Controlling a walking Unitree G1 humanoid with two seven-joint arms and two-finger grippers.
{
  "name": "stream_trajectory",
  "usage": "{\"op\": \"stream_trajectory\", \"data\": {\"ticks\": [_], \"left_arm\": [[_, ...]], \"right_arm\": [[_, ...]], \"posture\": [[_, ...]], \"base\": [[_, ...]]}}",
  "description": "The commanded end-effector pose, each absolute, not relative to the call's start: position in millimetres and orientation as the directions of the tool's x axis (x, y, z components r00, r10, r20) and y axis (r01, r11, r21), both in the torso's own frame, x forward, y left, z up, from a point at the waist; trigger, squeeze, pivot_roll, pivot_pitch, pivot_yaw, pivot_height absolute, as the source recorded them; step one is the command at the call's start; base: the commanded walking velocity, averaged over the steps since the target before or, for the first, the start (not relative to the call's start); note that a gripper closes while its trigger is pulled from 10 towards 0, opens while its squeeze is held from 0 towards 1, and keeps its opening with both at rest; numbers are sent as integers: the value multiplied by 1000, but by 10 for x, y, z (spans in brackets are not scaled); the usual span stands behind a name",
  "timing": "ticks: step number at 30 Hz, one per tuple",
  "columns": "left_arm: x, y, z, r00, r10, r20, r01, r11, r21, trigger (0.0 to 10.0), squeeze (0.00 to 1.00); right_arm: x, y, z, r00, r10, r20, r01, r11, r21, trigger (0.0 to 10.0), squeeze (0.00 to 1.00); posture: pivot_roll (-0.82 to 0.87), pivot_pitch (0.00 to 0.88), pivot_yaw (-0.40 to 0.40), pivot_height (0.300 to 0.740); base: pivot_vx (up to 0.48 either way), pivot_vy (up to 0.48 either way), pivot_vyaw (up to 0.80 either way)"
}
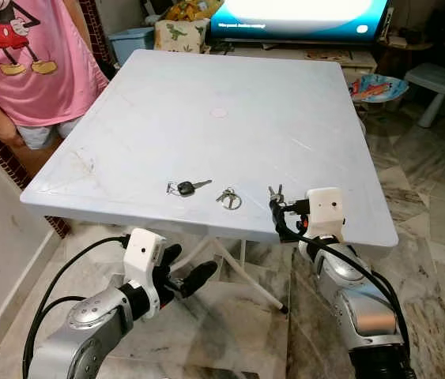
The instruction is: Hang keys on a hook
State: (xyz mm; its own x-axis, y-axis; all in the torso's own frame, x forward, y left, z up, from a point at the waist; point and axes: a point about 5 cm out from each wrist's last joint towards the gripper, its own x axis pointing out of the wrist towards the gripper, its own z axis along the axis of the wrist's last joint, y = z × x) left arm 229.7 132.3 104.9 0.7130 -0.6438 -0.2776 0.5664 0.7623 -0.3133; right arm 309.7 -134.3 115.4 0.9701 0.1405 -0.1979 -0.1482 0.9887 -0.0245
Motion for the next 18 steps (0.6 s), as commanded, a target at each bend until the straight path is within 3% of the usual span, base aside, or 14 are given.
{"op": "stream_trajectory", "data": {"ticks": [1,5,18], "left_arm": [[2263,1302,1106,683,-677,-275,600,734,-317,10000,0],[2197,1247,1111,640,-716,-278,634,697,-334,10000,0],[2187,1231,1137,632,-721,-283,639,692,-337,10000,0]], "right_arm": [[3132,-1353,1124,965,136,-226,-146,989,-30,10000,0],[3203,-1365,1110,961,147,-233,-157,987,-26,10000,0],[3428,-1386,1123,952,191,-240,-203,979,-24,10000,0]], "posture": [[88,125,17,740],[91,124,23,740],[107,129,29,740]], "base": [[0,0,0],[0,0,0],[0,0,0]]}}
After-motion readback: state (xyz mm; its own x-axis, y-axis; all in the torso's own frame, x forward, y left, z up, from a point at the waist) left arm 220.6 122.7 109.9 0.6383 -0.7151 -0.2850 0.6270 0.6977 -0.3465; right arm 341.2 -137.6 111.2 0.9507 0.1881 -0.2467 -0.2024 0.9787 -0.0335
